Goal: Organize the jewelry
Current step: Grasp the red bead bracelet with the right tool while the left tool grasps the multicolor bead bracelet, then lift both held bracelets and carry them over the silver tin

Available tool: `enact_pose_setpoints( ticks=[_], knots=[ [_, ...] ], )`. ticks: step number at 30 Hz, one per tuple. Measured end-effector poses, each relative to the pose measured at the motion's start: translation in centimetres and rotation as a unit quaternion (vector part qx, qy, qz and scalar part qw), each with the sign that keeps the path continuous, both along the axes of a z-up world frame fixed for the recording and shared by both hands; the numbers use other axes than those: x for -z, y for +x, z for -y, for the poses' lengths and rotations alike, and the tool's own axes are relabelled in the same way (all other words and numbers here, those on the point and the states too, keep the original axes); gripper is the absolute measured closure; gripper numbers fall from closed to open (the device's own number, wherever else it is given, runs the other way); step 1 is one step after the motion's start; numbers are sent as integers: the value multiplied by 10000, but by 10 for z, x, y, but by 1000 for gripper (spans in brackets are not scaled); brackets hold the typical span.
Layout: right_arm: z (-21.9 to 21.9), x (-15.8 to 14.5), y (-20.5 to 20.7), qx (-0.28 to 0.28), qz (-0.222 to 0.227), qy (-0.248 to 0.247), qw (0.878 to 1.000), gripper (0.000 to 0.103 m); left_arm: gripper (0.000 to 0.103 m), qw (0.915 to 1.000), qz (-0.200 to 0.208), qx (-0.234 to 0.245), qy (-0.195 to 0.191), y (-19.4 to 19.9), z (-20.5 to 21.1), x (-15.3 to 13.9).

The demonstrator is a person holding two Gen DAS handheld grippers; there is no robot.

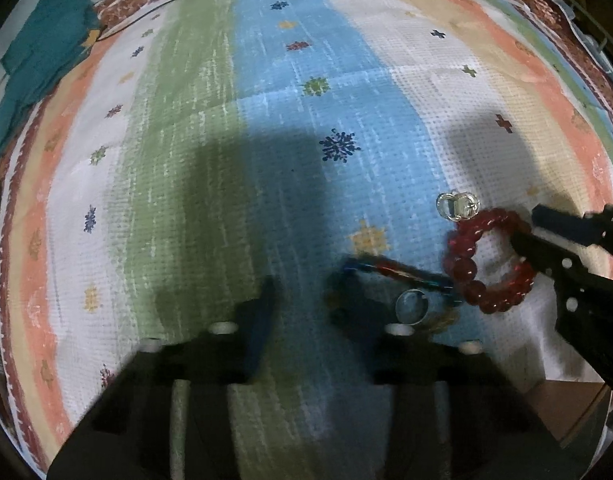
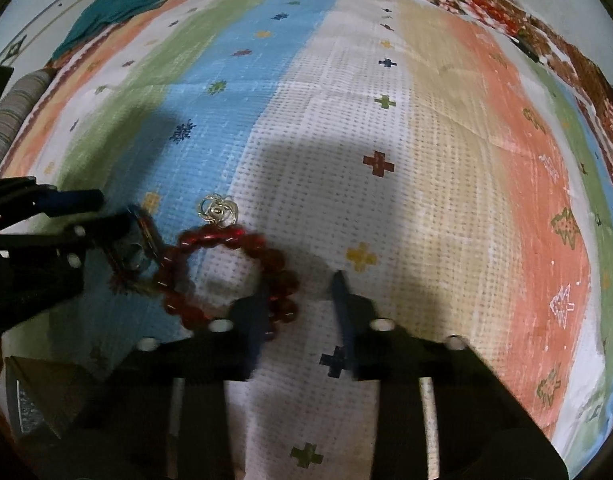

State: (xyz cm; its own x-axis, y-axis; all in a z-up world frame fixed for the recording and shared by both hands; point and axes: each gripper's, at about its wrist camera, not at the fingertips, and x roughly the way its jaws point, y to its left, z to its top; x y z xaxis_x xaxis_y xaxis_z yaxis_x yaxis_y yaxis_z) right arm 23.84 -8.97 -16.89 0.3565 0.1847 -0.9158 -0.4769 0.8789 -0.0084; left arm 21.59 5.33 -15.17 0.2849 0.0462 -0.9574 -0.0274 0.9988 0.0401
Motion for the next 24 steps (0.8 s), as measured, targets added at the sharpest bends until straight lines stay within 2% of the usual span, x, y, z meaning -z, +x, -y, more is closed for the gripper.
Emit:
enact_pose_setpoints(
  ticks=[1,10,24],
  knots=[
    [-1,1,0,-9,-19,37,10000,88,93,10000,-12,-16,5,0,0,0],
    [0,-7,-6,-14,117,139,9998,89,94,10000,52,-12,12,-2,1,-9],
    [8,-40,-27,31,487,367,9981,89,94,9982,558,73,-215,-21,7,-56]
  ],
)
